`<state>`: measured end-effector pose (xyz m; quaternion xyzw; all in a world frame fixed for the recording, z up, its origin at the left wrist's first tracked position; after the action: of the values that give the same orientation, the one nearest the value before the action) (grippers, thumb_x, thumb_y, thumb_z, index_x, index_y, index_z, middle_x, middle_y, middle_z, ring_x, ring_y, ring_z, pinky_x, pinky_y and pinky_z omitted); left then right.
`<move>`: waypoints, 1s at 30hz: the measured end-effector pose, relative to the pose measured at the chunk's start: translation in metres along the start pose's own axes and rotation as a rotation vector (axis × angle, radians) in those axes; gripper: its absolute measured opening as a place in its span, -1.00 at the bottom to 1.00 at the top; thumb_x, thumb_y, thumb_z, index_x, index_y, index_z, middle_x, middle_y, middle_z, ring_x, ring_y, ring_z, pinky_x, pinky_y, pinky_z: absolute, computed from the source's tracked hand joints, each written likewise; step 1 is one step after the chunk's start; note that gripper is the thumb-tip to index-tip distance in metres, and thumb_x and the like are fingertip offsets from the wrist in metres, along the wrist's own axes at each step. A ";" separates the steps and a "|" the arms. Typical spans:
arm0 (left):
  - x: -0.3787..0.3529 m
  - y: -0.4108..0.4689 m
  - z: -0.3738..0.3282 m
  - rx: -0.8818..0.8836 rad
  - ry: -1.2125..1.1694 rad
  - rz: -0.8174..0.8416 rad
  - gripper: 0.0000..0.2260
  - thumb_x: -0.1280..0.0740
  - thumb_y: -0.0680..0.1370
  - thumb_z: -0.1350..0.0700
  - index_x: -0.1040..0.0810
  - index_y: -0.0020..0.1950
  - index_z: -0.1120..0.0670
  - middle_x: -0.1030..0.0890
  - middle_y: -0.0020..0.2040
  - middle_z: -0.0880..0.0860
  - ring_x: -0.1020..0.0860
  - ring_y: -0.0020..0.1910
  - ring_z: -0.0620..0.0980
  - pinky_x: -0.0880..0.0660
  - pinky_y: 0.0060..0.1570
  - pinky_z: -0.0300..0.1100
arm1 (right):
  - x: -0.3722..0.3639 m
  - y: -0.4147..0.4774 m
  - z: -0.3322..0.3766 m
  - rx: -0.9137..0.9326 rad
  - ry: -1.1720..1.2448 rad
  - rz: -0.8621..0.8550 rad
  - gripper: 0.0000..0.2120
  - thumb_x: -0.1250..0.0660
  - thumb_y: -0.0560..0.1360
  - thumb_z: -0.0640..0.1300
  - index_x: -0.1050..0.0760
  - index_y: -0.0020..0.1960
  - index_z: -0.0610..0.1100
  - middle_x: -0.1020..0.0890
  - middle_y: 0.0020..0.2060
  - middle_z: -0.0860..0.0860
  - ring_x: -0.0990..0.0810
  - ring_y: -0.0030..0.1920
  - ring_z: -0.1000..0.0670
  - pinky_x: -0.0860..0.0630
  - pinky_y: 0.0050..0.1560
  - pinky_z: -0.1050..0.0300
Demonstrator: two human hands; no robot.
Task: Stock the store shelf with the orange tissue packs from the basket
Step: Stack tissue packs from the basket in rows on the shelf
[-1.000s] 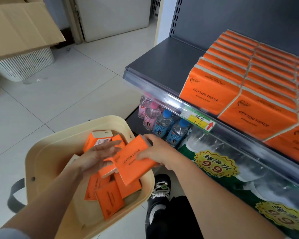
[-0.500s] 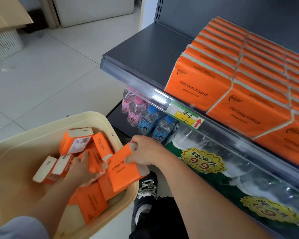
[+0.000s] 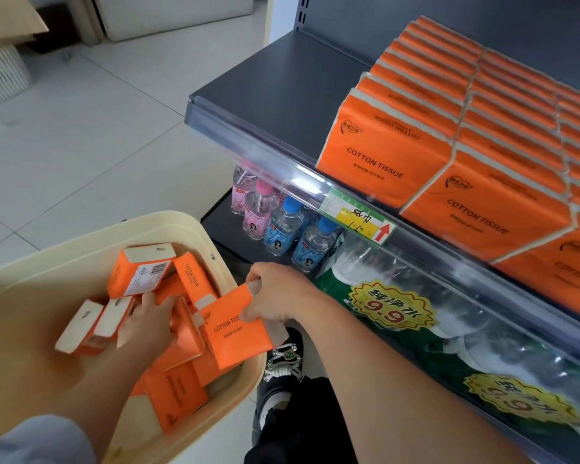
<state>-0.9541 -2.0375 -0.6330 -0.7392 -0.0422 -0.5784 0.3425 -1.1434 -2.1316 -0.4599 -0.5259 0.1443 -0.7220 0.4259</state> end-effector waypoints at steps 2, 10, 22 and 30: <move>0.014 0.001 -0.009 -0.040 0.131 -0.085 -0.50 -0.46 0.40 -0.09 -0.36 0.28 -0.11 -0.36 0.22 0.04 -0.40 0.24 0.07 -0.43 0.16 -0.03 | -0.001 0.001 0.000 0.004 0.003 0.005 -0.54 -0.50 0.37 -0.09 -0.41 0.20 -0.02 -0.50 0.11 0.02 -0.51 0.08 -0.06 -0.58 0.07 -0.06; 0.003 -0.008 -0.023 -0.238 0.141 0.120 -0.32 -0.39 0.45 -0.01 -0.12 0.47 -0.23 -0.54 0.22 -0.05 -0.54 0.13 0.00 -0.55 0.01 -0.11 | 0.000 0.001 -0.001 0.023 0.016 0.008 -0.55 -0.50 0.37 -0.09 -0.41 0.19 -0.01 -0.50 0.12 0.03 -0.51 0.08 -0.05 -0.57 0.07 -0.04; 0.140 -0.083 -0.012 -0.178 -0.702 -0.144 -0.60 -0.53 0.35 0.09 -0.43 0.06 -0.13 -0.59 -0.01 0.06 -0.56 -0.18 0.09 -0.50 -0.13 -0.03 | 0.065 -0.070 -0.001 0.200 0.385 -0.286 -0.54 -0.49 0.40 -0.12 -0.43 0.25 0.04 -0.47 0.00 0.13 -0.47 0.08 0.05 -0.44 0.00 0.15; 0.213 -0.157 -0.088 -0.421 -1.088 -0.107 -0.66 -0.49 0.19 0.09 -0.52 -0.10 -0.13 -0.61 -0.10 0.09 -0.60 -0.24 0.13 -0.53 -0.32 -0.06 | 0.108 -0.170 -0.038 0.380 0.549 -0.433 -0.59 -0.57 0.30 -0.10 -0.47 0.03 0.18 -0.62 -0.01 -0.02 -0.59 -0.04 -0.01 -0.54 0.11 -0.13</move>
<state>-1.0289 -2.0379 -0.3640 -0.9788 -0.1335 -0.1284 0.0879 -1.2648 -2.1223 -0.2944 -0.2436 0.0023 -0.9225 0.2993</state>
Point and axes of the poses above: each hand's wrist, its own y-axis towards the middle knuckle, its own x-axis out of the back of the hand, z = x × y, the point moved 8 cm from there along y, towards the middle knuckle
